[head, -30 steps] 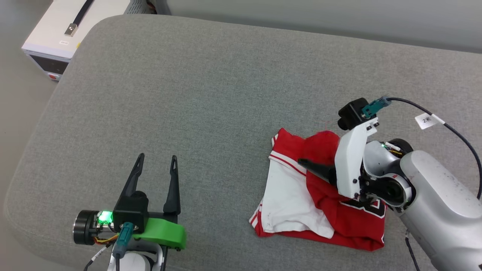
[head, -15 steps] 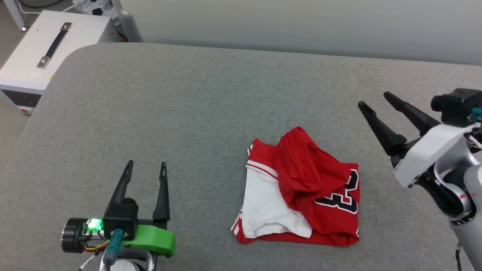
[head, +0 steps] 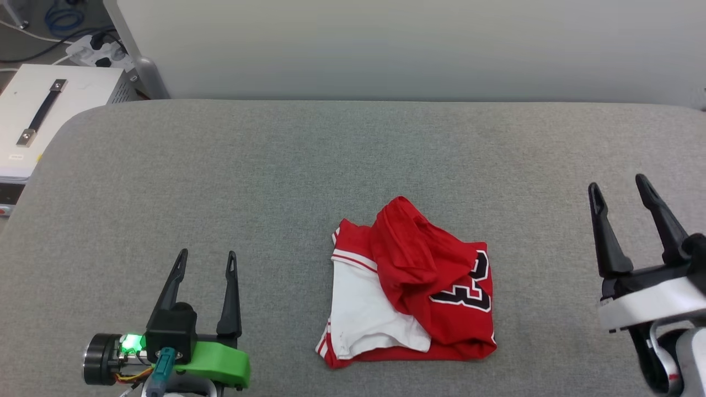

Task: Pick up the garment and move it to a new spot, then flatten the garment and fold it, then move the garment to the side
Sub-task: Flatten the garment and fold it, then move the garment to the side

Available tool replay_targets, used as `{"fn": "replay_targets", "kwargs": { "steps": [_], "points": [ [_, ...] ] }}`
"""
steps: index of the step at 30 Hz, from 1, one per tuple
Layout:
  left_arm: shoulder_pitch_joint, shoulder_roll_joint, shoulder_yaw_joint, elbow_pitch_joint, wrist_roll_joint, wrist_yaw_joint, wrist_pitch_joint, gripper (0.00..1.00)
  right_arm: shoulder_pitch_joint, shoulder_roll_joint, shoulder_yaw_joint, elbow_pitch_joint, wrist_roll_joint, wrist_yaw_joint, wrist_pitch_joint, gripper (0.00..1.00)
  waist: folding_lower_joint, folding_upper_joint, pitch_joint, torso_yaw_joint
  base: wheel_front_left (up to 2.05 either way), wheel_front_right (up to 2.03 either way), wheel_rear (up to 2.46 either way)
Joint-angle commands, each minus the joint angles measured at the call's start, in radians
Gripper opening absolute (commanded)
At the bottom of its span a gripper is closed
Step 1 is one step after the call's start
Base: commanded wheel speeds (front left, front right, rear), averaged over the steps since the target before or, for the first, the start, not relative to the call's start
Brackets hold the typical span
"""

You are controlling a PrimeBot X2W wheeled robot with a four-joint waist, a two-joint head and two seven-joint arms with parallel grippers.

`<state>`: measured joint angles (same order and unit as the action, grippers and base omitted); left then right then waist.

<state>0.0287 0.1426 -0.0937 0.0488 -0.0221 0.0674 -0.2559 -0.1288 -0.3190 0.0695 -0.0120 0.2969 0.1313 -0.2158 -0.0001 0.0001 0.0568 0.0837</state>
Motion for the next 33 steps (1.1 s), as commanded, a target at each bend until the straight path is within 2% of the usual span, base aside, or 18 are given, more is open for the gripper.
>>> {"fn": "replay_targets", "kwargs": {
  "steps": [1,8,14,24,33],
  "points": [
    [0.019,0.008,0.003,0.000,0.007,0.006,-0.006,1.00,0.033,0.020,-0.013,-0.018,-0.038,-0.001,-0.017,1.00,0.0001,-0.0001,-0.013,-0.010,0.00,0.00,0.00],
    [0.044,0.012,0.001,0.000,0.007,0.008,-0.006,1.00,0.167,0.139,-0.073,-0.069,-0.104,-0.001,-0.038,1.00,0.0001,-0.0001,-0.035,-0.017,0.00,0.00,0.00],
    [0.057,0.010,-0.004,0.000,0.007,0.009,-0.006,1.00,0.254,0.194,-0.098,-0.100,-0.139,-0.001,-0.043,1.00,0.0001,-0.0001,-0.045,-0.012,0.00,0.00,0.00],
    [0.073,0.013,-0.007,0.005,0.006,0.012,-0.006,1.00,0.297,0.221,-0.100,-0.129,-0.176,-0.001,-0.044,1.00,0.0001,-0.0001,-0.050,-0.011,0.00,0.00,0.00],
    [0.074,0.015,-0.011,0.005,0.003,0.009,-0.006,1.00,0.291,0.217,-0.097,-0.106,-0.183,-0.001,-0.045,1.00,0.0001,-0.0001,-0.052,-0.007,0.00,0.00,0.00]
  ]
}}
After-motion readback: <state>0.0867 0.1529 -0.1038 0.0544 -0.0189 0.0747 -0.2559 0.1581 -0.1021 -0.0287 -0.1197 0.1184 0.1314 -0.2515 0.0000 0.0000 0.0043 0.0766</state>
